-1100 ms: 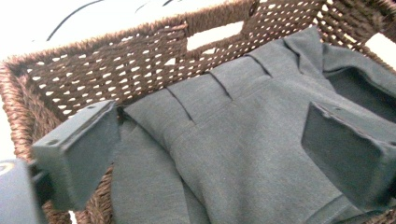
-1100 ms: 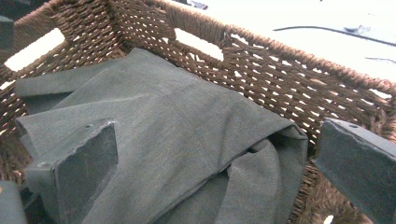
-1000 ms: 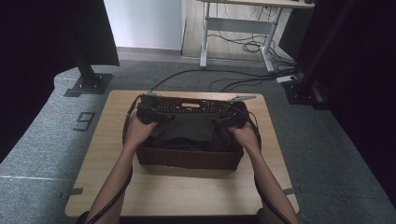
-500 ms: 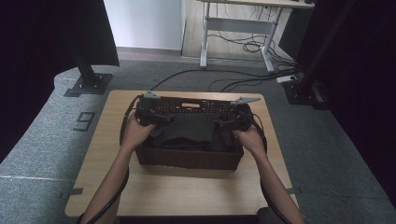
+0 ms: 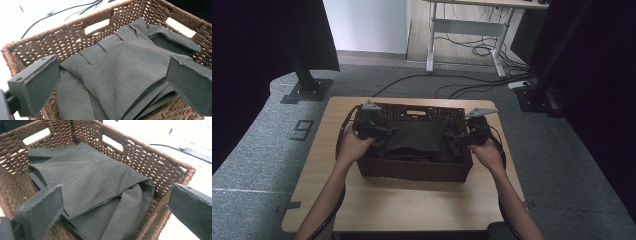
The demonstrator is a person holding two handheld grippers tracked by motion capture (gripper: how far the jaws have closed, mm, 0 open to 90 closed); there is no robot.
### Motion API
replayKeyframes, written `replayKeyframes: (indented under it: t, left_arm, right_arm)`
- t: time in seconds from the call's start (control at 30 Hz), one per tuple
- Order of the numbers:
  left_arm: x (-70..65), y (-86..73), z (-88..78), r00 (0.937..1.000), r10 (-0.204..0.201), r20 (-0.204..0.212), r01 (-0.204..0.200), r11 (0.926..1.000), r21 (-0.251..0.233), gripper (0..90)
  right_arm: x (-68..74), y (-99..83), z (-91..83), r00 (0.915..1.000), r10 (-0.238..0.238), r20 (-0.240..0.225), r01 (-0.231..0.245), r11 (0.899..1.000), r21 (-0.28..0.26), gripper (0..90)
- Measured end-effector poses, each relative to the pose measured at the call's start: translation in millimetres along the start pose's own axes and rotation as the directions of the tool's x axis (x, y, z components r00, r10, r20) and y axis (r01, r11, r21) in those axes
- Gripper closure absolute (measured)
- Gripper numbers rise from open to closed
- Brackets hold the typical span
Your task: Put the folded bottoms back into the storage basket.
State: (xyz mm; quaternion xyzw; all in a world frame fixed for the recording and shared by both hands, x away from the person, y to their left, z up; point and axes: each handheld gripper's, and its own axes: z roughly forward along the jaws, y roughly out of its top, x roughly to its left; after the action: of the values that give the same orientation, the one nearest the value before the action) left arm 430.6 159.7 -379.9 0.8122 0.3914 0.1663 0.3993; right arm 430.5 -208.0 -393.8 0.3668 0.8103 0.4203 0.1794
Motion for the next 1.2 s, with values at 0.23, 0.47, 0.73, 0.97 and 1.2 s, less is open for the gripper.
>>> replayKeyframes:
  t: [0.23, 0.47, 0.73, 0.97, 1.2]
  left_arm:
    - [-3.3, -3.7, -12.8, 1.0, 0.009, 0.002, -0.009, 0.9999, -0.014, 0.0]
    - [-5.7, -11.2, -24.9, 0.9997, 0.023, -0.006, -0.023, 0.9996, -0.016, 0.0]
    - [-4.7, -25.3, -41.7, 0.9994, 0.029, -0.021, -0.03, 0.9992, -0.027, 0.0]
    - [-5.6, -38.7, -60.6, 0.9986, 0.04, -0.035, -0.042, 0.9981, -0.045, 0.0]
    - [-3.1, -57.9, -70.1, 0.9987, 0.035, -0.038, -0.037, 0.9977, -0.056, 0.0]
  right_arm:
    - [4.5, -4.5, -14.1, 1.0, -0.01, 0.0, 0.01, 1.0, -0.011, 0.0]
    - [6.7, -11.2, -28.8, 1.0, -0.008, -0.001, 0.008, 1.0, -0.024, 0.0]
    - [9.0, -21.6, -48.0, 1.0, -0.005, 0.008, 0.005, 0.999, -0.031, 0.0]
    - [9.5, -33.5, -63.5, 0.9997, 0.012, 0.02, -0.011, 0.999, -0.044, 0.0]
    - [9.1, -47.6, -76.4, 0.9992, 0.016, 0.038, -0.014, 0.999, -0.052, 0.0]
